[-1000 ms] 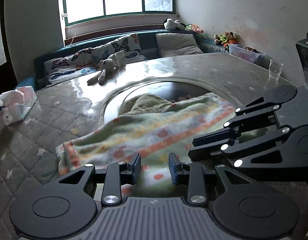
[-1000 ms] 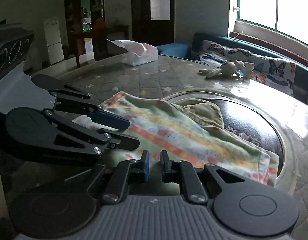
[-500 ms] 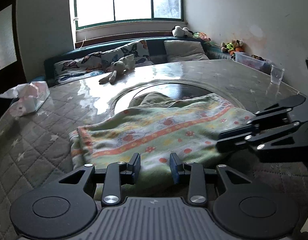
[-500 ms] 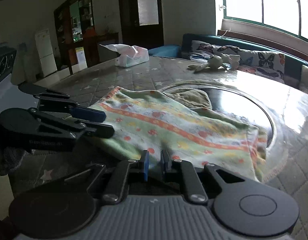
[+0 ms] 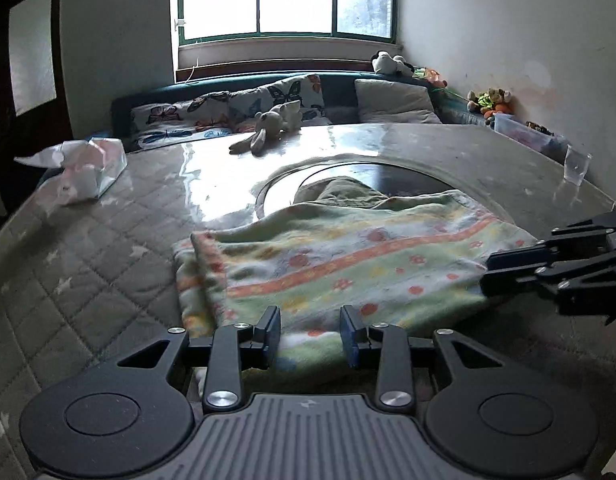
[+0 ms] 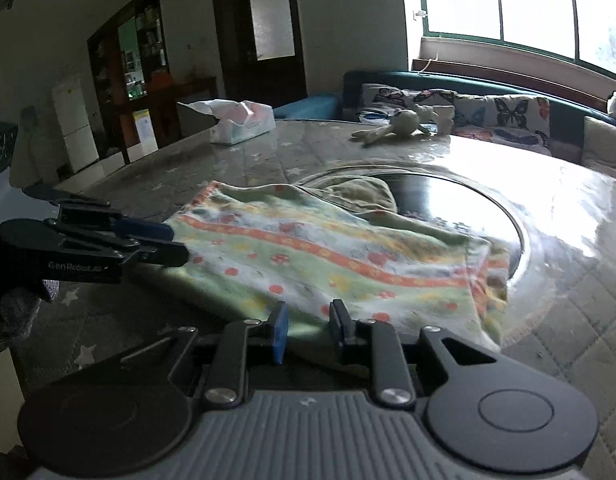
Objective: Fold clothes
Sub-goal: 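Smooth the folded garment with the right gripper while the left tool holds its edge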
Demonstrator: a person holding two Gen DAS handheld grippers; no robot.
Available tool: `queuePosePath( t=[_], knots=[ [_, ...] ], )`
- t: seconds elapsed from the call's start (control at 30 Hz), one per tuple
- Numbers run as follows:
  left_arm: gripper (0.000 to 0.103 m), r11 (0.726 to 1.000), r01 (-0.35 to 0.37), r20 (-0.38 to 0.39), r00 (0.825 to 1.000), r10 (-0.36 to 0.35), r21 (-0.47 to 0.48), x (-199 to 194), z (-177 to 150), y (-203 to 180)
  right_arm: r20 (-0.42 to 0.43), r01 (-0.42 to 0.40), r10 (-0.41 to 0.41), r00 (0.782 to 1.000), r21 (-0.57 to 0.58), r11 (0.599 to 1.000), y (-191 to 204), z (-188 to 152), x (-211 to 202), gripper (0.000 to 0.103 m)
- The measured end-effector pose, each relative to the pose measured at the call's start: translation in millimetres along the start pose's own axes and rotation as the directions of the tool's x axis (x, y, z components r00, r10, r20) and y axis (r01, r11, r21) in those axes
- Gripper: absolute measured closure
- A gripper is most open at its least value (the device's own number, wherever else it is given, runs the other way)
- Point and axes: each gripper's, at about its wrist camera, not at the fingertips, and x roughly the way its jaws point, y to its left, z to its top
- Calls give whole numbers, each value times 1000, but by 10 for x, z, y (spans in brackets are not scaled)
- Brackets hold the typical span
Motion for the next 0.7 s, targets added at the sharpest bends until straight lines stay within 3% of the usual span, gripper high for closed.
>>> queuePosePath(
  t=[0.43, 0.7],
  knots=[
    [66, 1000, -15, -1, 1000, 14, -25, -71, -66, 102, -13, 102, -102, 995, 125, 987, -407, -123, -211, 83],
    [66, 999, -18, -4, 1000, 17, -28, -86, 0, 122, 7, 118, -120, 993, 94, 989, -433, -22, -265, 83]
  ],
)
